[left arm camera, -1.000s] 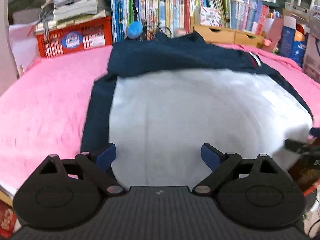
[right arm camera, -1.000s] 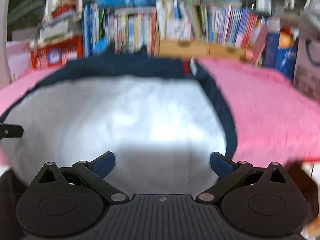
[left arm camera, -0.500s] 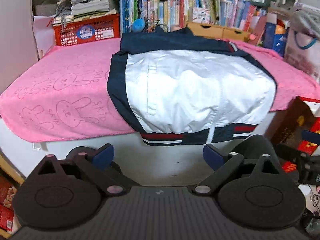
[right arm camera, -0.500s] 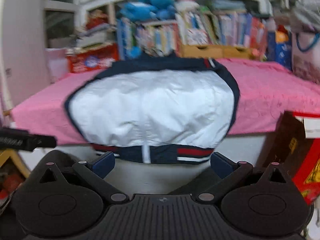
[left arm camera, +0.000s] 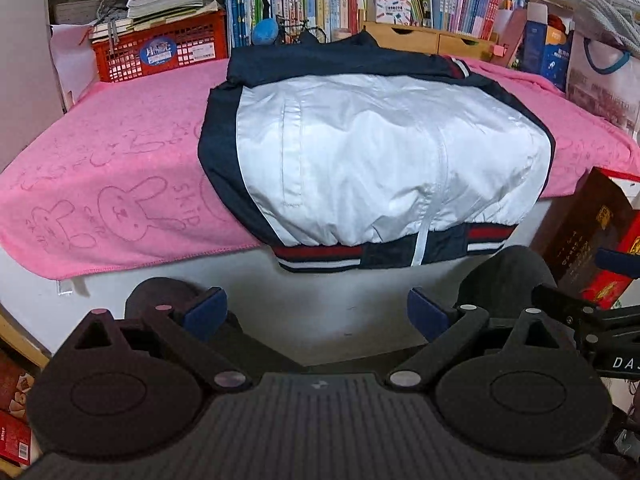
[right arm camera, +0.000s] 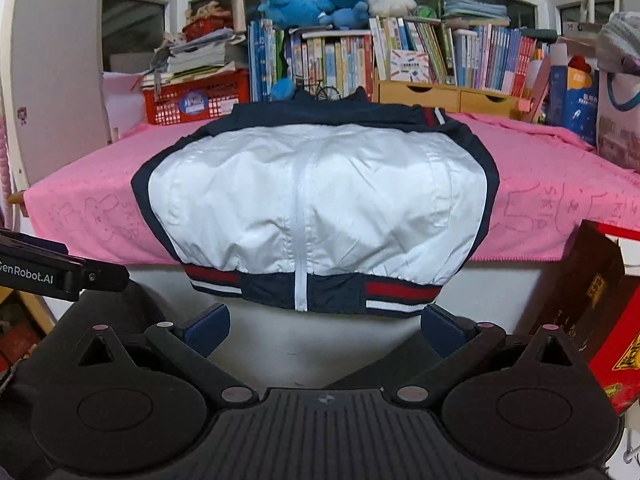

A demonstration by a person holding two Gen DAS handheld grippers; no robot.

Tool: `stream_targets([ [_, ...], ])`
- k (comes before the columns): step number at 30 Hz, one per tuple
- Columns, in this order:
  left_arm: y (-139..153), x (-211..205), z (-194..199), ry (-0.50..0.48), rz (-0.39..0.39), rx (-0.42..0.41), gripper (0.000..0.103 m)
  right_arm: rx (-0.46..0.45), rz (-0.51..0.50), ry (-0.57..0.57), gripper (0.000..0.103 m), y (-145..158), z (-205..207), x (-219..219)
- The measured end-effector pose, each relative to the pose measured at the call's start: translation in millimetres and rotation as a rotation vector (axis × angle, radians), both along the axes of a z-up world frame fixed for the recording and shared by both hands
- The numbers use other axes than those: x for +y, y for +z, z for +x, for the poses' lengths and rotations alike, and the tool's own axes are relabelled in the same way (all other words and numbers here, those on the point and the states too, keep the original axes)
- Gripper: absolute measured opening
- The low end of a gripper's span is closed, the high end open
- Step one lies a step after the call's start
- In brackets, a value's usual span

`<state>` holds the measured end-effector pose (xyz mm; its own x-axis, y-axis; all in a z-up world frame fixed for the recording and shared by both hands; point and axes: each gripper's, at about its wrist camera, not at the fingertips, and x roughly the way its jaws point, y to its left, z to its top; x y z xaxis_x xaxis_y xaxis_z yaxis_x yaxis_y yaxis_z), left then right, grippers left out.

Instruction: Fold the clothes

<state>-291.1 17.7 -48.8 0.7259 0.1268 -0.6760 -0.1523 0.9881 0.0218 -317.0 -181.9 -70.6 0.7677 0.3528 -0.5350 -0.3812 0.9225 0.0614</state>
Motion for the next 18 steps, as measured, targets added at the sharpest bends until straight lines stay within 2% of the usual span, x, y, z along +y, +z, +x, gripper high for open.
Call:
stream_targets([
  [18, -6, -4, 2, -0.004, 0.014, 0.039, 0.098, 0.045, -0.018, 0.001, 0.103, -14, 1, 3],
])
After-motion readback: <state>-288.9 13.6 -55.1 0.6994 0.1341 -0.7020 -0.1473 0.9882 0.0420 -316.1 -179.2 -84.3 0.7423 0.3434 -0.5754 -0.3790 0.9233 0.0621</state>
